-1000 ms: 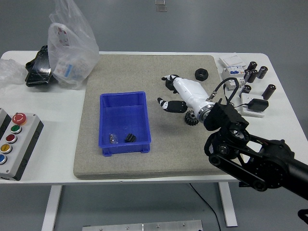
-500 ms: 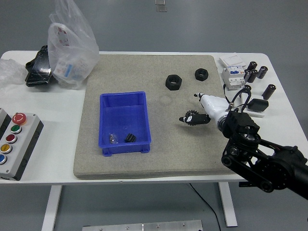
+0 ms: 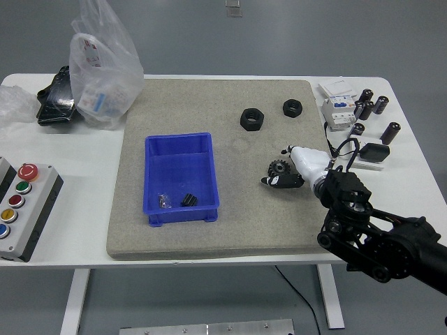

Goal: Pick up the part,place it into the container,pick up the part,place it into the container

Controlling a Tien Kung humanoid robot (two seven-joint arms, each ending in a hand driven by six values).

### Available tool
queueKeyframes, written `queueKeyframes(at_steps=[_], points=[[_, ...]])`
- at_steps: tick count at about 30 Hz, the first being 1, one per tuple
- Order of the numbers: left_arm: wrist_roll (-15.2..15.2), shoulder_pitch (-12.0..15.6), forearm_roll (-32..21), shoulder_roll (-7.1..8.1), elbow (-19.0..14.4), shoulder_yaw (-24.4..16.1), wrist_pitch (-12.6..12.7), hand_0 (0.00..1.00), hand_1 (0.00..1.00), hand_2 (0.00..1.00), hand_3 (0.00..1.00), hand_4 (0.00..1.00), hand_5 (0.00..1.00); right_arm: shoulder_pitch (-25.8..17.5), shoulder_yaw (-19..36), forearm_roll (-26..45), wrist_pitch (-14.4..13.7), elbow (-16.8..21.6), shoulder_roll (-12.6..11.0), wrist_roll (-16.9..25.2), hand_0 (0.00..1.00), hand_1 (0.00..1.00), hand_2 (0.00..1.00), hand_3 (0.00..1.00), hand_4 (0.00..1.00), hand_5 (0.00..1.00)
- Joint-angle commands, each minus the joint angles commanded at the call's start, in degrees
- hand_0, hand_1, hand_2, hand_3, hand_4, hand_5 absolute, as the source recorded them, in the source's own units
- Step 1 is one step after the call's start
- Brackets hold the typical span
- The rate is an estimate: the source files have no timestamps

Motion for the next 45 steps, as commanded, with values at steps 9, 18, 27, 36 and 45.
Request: queueKeyframes(at_steps=[9, 18, 27, 36, 45], points=[[-0.3, 0.0, -0.5, -0.05, 0.0, 0.4, -0.1, 0.632, 0.563, 0.553, 0.611, 0.688, 0.272, -0.5, -0.9, -0.3, -0.5, -0.2, -0.1, 0.3, 0.274, 0.523, 0.478, 0.574, 0.472, 0.065], [-0.4, 0.0, -0.5, -0.02, 0.0, 0.5, 0.0, 0.632, 0.563, 0.554, 0.612, 0.687, 0.272, -0.1, 0.5, -2.4, -3.0, 4.5, -1.4, 0.7, 0.271, 0.521, 0.469, 0.571, 0.455, 0.028], [-0.2, -0.1, -0.1, -0.08, 0.0, 0.4, 0.1, 0.632, 0.563, 0.554, 0.612, 0.688, 0.276, 5.0, -2.7, 1.3, -6.9, 8.3, 0.8, 7.2, 0.296, 0.527, 0.483, 0.577, 0.489, 0.006], [0.5, 0.0, 1.0, -0.18, 0.0, 1.2, 0.0, 0.632, 0.565, 0.553, 0.612, 0.693, 0.284, 10.7, -12.5, 0.6, -11.2, 8.3, 5.5, 12.5, 0.379, 0.557, 0.574, 0.636, 0.565, 0.002], [0.4, -0.1, 0.5, 0.0, 0.0, 1.1, 0.0, 0.632, 0.565, 0.554, 0.613, 0.694, 0.286, 11.2, -13.9, 2.1, -4.9, 8.2, 6.1, 14.5, 0.398, 0.622, 0.664, 0.695, 0.441, 0.116]])
